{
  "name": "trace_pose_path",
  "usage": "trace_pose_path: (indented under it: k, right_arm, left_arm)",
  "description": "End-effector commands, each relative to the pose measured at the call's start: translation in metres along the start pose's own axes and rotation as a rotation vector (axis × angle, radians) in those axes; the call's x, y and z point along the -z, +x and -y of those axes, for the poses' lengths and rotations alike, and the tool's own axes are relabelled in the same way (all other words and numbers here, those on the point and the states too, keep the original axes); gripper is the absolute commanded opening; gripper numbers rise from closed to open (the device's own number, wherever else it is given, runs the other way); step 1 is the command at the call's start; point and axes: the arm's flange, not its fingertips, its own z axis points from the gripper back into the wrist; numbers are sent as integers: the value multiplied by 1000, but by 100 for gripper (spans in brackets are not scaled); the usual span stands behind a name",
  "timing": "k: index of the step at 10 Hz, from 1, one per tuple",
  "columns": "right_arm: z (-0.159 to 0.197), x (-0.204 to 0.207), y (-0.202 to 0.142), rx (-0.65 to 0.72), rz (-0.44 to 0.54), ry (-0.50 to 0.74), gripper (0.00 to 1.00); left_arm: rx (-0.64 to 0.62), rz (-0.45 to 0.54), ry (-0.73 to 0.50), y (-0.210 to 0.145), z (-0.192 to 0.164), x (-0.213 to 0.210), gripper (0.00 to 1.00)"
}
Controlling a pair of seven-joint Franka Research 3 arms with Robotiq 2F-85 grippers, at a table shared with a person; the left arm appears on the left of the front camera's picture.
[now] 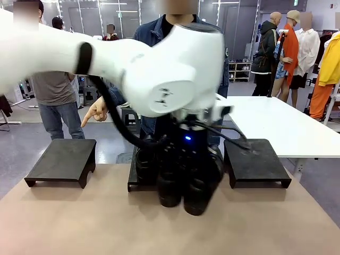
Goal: Place the shoes on the stand as instructed by the person.
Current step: Pick up another pair of Shoes and place it on the Shoes Stand indicated by the person.
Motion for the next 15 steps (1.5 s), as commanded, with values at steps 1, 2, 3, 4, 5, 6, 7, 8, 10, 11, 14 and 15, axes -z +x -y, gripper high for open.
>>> trace_pose_path:
  k: [1, 2, 3, 4, 5, 6, 7, 8, 10, 11, 14, 15]
  right_arm:
    - [0, -1, 1, -19, 16, 12, 100]
    - [0, -1, 1, -19, 16, 12, 100]
    - [0, -1, 1, -19, 16, 12, 100]
    - [0, -1, 1, -19, 16, 12, 100]
    - [0, -1, 1, -19, 16, 12, 100]
    - [0, -1, 1, -19, 16, 12, 100]
    - [0, -1, 1, -19, 16, 12, 100]
    - [0, -1, 1, -19, 16, 12, 100]
    - [0, -1, 1, -19, 16, 12, 100]
    - [0, -1, 1, -19, 16, 12, 100]
    - [0, -1, 1, -19, 16, 12, 100]
    - [0, -1, 1, -19, 16, 12, 100]
  left_arm:
    - [16, 62, -130, -28, -77, -3, 8]
    - [13, 102, -142, -29, -113, -5, 8]
    - [-2, 122, -157, -29, -150, -6, 8]
    - [-30, 143, -145, -30, -188, -4, 8]
    - [-39, 162, -143, -30, -229, -2, 8]
    - [-73, 193, -112, -27, -263, -3, 8]
    - [-79, 206, -119, -24, -294, -3, 8]
    - [-90, 220, -95, -21, -322, -2, 8]
    - [-136, 295, 16, -10, -370, 10, 8]
    - [-145, 289, 14, -5, -387, 18, 8]
    - [-223, 282, 71, 18, -432, 50, 8]
    - [-244, 278, 87, 26, -441, 59, 8]
